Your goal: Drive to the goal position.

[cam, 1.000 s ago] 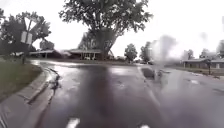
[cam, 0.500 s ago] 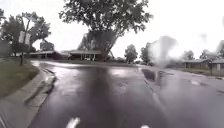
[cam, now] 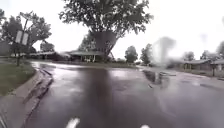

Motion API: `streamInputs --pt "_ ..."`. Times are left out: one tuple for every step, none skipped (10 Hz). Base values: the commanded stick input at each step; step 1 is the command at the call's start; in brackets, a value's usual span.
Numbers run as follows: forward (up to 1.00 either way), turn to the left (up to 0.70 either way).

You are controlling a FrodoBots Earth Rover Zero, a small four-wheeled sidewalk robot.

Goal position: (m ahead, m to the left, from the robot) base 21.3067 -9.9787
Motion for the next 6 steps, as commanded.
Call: streamInputs --pt "0.50 0.00" --pt "0.50 0.00" --pt "0.50 0.00" --pt "0.50 0.00" --pt "0.50 0.00" --pt "0.50 0.00"
